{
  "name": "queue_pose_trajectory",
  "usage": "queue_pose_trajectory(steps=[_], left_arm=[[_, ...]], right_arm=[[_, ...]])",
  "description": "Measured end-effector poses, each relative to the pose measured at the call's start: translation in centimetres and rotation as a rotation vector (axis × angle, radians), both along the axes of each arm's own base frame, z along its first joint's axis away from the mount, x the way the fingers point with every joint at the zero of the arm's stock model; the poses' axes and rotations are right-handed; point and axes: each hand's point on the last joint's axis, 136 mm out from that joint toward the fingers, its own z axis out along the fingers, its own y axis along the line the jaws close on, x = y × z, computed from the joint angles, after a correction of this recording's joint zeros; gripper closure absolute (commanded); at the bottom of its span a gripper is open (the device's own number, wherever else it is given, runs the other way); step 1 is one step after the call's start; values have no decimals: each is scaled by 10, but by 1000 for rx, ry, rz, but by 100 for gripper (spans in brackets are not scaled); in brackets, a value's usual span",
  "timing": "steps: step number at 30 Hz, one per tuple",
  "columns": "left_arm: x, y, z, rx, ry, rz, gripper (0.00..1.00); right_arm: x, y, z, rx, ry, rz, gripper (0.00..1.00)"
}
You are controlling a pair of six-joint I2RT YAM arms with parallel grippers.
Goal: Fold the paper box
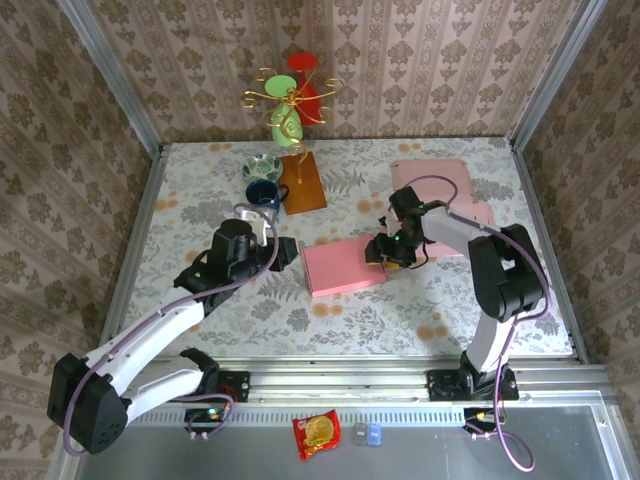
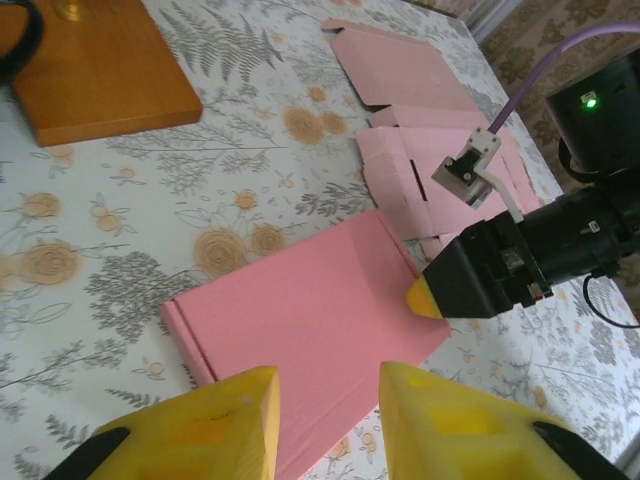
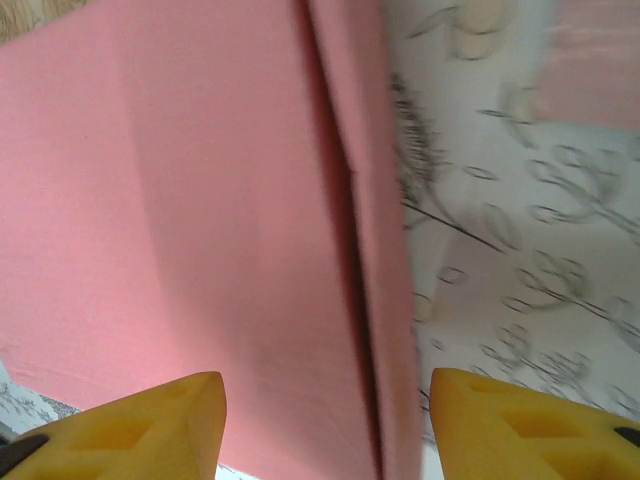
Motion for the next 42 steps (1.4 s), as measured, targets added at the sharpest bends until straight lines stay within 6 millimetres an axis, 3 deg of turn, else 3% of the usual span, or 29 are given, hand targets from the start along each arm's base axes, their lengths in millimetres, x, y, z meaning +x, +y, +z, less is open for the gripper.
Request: queue_pose_trajectory(steps=[4, 8, 13, 17, 20, 23, 25, 28, 32, 35, 39, 42], left_arm=[[1, 18, 3, 4, 2, 65, 64], [6, 37, 4, -17, 16, 140, 44], [2, 50, -1, -30, 24, 186, 22], [1, 61, 7, -35, -6, 233, 8], [2, 69, 14, -45, -26, 272, 6], [3, 75, 10, -42, -9, 296, 14], [4, 76, 3, -41, 26, 307, 23], [6, 69, -14, -42, 107, 294, 30], [8, 47, -32, -33, 206, 240, 33], [9, 18, -38, -20, 232, 163, 35], [12, -31, -40, -7, 243, 51, 37], [16, -65, -47, -15, 241, -12, 39]], right_arm=[[-3, 21, -6, 10, 3, 43, 48], [0, 52, -4, 31, -16, 63, 53], [6, 105, -1, 80, -45, 72, 55], [11, 150, -1, 126, -48, 58, 55], [15, 186, -2, 163, -49, 52, 55], [19, 219, 0, 204, -53, 42, 53], [17, 233, 1, 224, -48, 33, 51], [14, 237, 4, 231, -35, 11, 47], [25, 215, 17, 216, -64, -48, 45], [33, 166, 47, 214, -110, -143, 46], [60, 56, 97, 236, -213, -386, 49], [78, -34, 109, 208, -267, -599, 49]])
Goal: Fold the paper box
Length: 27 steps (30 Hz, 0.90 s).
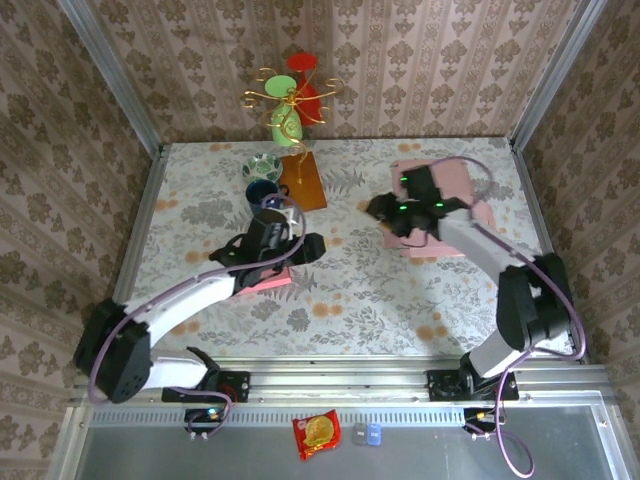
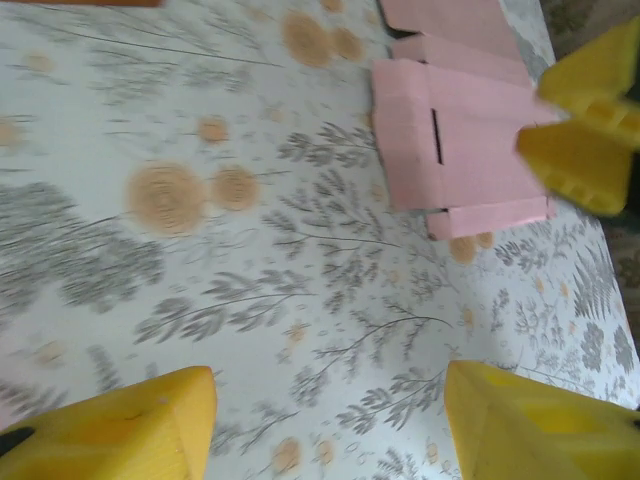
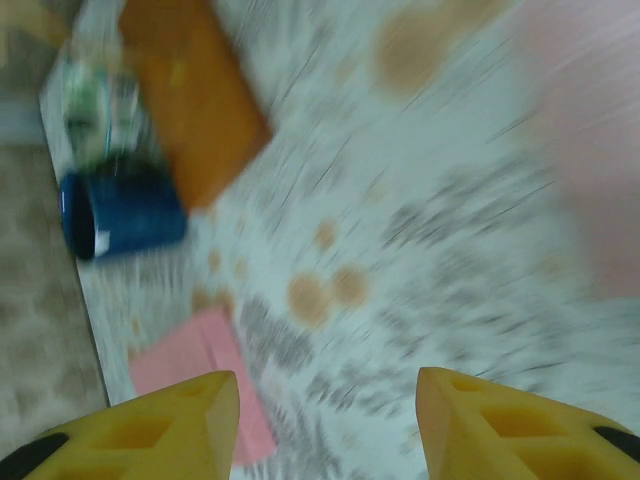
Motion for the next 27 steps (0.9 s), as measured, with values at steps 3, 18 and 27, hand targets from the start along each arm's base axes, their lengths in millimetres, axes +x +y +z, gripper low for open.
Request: queue_pose_trajectory(steps=[3, 18, 27], left_arm=[[6, -30, -16, -17, 17, -37, 41], [38, -110, -38, -76, 58, -54, 44], [34, -97, -54, -106, 235, 103, 44]], right_arm=[[5, -65, -16, -19, 46, -160, 49], [9, -110, -120, 33, 357, -297, 51], [-27, -38, -120, 232, 343, -305, 51]])
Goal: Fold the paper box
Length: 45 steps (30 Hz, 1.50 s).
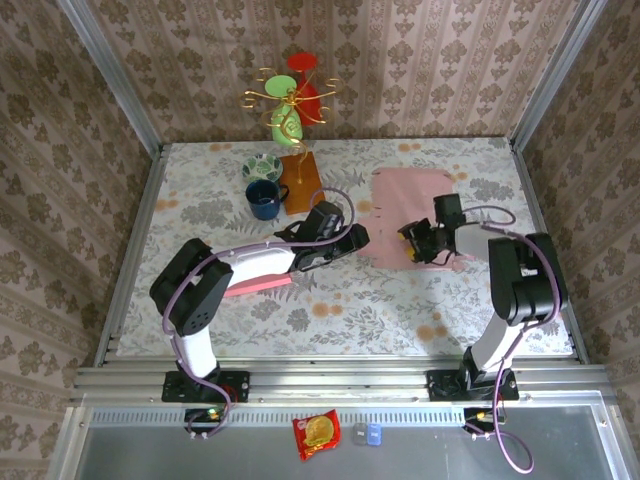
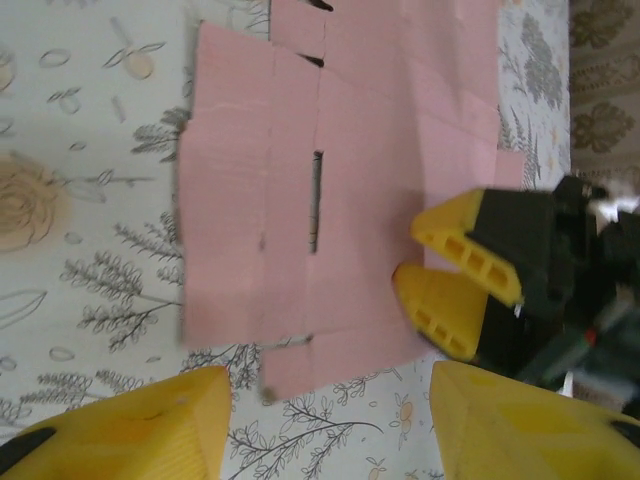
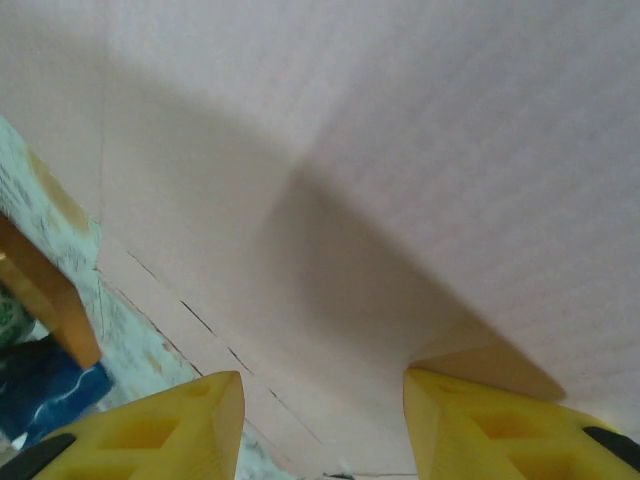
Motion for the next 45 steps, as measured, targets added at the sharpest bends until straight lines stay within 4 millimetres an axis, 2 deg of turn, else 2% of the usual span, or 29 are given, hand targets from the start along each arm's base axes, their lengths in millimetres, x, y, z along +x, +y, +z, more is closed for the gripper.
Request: queue_pose_trajectory(steps=[4, 6, 8, 11, 14, 19, 22, 26, 30, 37, 41, 45], left_arm=[[-16, 24, -17, 14, 114, 95, 43], [-24, 36, -22, 23, 161, 146, 43], [-32, 49, -23, 31, 201, 198, 43], [-42, 63, -19, 22, 241, 275, 43], [-50, 67, -20, -8, 272, 334, 43], [-59, 71, -41, -33, 327, 428, 44], [-59, 69, -43, -54, 335, 465, 44], [-53, 62, -39, -110, 330, 503, 45], [-53, 56, -47, -123, 342, 529, 45], [-48, 52, -54, -153, 346, 577, 45], [-45, 53, -58, -165, 347, 601, 46], [-45, 53, -57, -180, 348, 617, 46]], right_arm=[[-28, 47, 3, 74, 40, 6, 51], [-38, 64, 5, 104, 55, 11, 50], [-42, 73, 6, 126, 67, 7, 50], [-41, 71, 16, 140, 57, -10, 50], [-40, 62, 39, 138, 6, -13, 50], [-39, 40, 87, 118, -135, 1, 49], [-39, 20, 101, 99, -199, -11, 49], [-45, -13, 89, 63, -190, -46, 49], [-42, -47, 79, 7, -172, -73, 49], [6, -83, 69, -64, -159, -46, 50], [17, -94, 53, -82, -120, -33, 50], [25, -105, 46, -119, -105, -8, 50]])
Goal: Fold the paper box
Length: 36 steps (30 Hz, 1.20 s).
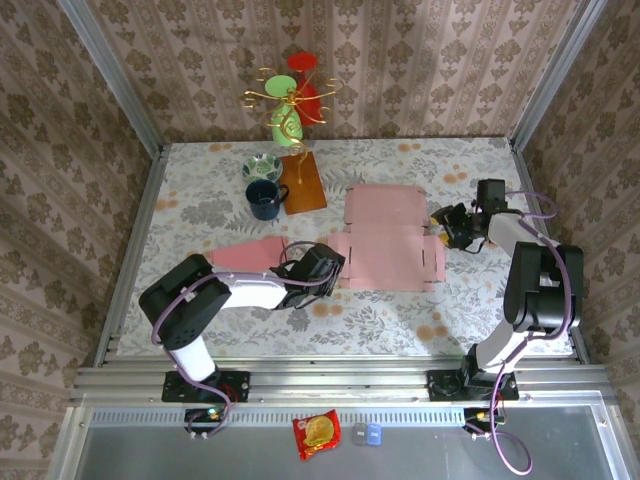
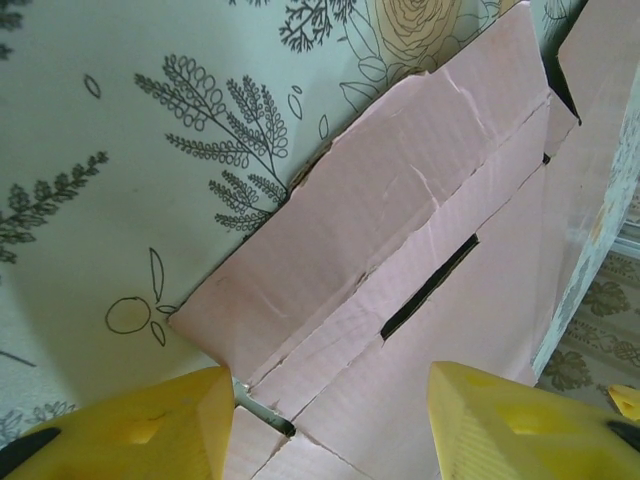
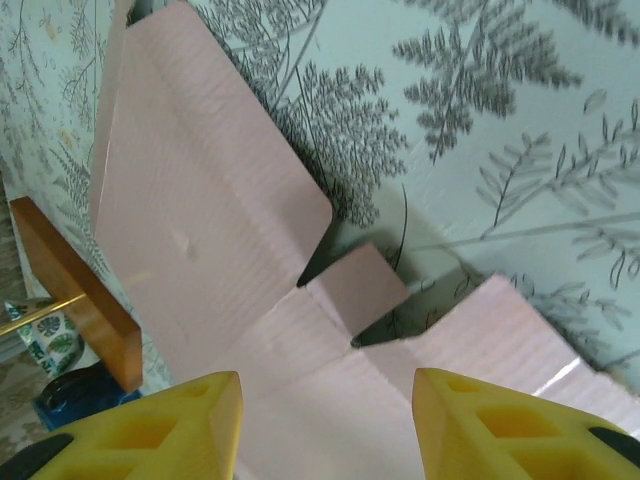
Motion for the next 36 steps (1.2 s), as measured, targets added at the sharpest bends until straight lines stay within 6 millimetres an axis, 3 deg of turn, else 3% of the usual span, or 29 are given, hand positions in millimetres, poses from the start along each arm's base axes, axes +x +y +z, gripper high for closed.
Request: queue_pose_trajectory(steps=[11, 16, 26, 36], left_arm=[[-11, 0, -2, -24, 46, 37, 47], [-7, 0, -2, -44, 35, 54, 51], [5, 2, -6, -59, 14, 84, 56], [17, 11, -10, -42, -37, 103, 75]], right_arm=[[26, -19, -23, -81, 40, 78, 50], [22, -15, -37, -69, 76, 104, 51], [20, -7, -35, -40, 73, 130, 52], [18, -1, -38, -20, 73, 163, 53]])
